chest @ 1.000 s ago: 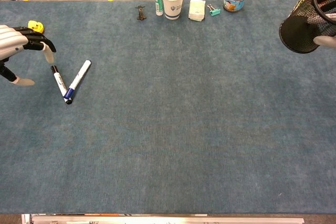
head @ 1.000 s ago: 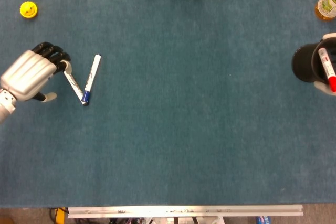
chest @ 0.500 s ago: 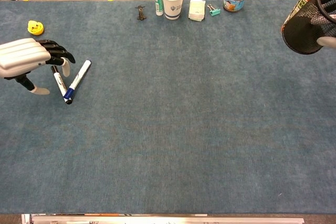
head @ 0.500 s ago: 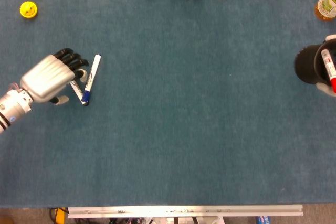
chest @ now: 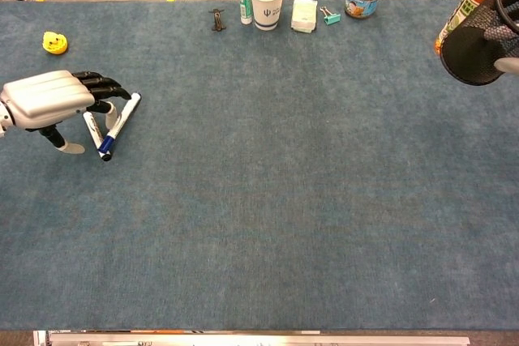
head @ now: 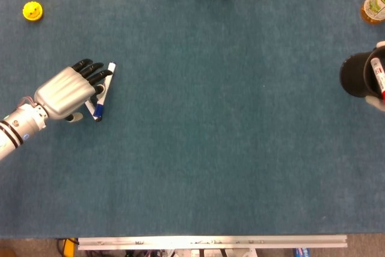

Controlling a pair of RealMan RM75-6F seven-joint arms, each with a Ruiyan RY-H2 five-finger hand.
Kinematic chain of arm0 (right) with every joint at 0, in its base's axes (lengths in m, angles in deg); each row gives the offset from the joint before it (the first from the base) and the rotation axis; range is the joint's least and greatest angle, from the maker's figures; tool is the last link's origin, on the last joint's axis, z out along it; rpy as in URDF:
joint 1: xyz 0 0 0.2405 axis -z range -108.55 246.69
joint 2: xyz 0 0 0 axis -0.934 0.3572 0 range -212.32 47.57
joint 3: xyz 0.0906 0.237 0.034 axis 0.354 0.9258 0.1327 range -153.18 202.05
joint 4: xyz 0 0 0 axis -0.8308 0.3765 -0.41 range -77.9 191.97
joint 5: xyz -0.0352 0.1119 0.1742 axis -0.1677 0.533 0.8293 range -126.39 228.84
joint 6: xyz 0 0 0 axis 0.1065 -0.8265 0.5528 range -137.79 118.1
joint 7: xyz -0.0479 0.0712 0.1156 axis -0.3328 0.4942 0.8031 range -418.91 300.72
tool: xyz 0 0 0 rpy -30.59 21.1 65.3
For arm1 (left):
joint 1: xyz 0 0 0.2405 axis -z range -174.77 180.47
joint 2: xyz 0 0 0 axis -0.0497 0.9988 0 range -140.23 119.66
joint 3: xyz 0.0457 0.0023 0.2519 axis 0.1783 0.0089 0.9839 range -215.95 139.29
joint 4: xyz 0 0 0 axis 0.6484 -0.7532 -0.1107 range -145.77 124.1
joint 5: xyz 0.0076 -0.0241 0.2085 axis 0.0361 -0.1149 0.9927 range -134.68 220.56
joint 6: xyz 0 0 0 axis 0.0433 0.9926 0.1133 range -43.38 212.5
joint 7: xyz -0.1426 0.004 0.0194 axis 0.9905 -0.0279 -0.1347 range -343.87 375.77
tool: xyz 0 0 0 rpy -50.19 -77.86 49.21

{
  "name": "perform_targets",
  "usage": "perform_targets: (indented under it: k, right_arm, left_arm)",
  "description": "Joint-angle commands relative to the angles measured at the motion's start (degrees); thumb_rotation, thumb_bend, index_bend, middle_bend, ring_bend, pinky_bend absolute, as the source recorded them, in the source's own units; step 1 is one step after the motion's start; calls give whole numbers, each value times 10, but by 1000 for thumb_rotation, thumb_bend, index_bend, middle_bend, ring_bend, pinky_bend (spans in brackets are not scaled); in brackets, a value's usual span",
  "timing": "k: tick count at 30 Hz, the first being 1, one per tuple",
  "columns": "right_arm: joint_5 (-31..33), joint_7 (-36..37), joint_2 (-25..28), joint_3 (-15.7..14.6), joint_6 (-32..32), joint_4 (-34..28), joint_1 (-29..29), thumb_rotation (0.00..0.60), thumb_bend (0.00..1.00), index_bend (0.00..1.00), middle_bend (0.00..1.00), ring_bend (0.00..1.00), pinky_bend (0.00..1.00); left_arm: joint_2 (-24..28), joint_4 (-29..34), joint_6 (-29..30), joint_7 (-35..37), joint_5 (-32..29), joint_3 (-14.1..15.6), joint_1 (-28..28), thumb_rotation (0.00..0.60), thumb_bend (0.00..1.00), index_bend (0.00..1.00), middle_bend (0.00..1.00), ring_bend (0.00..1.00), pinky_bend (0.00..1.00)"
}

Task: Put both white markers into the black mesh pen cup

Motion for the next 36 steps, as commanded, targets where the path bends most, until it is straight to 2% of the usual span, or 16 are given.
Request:
perform_targets:
  k: [1, 11, 16, 27, 36]
  right_arm:
    - [-1, 3, 0, 0, 0, 1, 1, 600, 369, 405, 364, 318, 351]
    - [-1, 8, 4, 1, -1, 2, 3, 600, 369, 406, 364, 318, 351]
    - [2, 7, 0, 2, -3, 3, 5, 600, 369, 405, 364, 318, 351]
    - [1, 4, 0, 3, -1, 1, 5, 600, 369, 406, 364, 319, 351]
    - [4, 5, 0, 4, -2, 4, 8, 600, 369, 406, 364, 319, 351]
  left_arm:
    - [6, 21, -26, -33, -14, 0, 7, 600, 131, 398, 86, 43, 93]
    - [28, 88, -57, -67, -43, 0, 16, 600, 131, 395, 81, 27, 83]
    - [36, 110, -41, -81, -32, 3, 20, 600, 131, 396, 82, 26, 83]
    - [14, 59, -21, -60, -22, 12, 23, 600, 131, 475, 106, 26, 83]
    - [3, 47, -50, -76, -38, 12, 31, 600, 140, 470, 108, 26, 83]
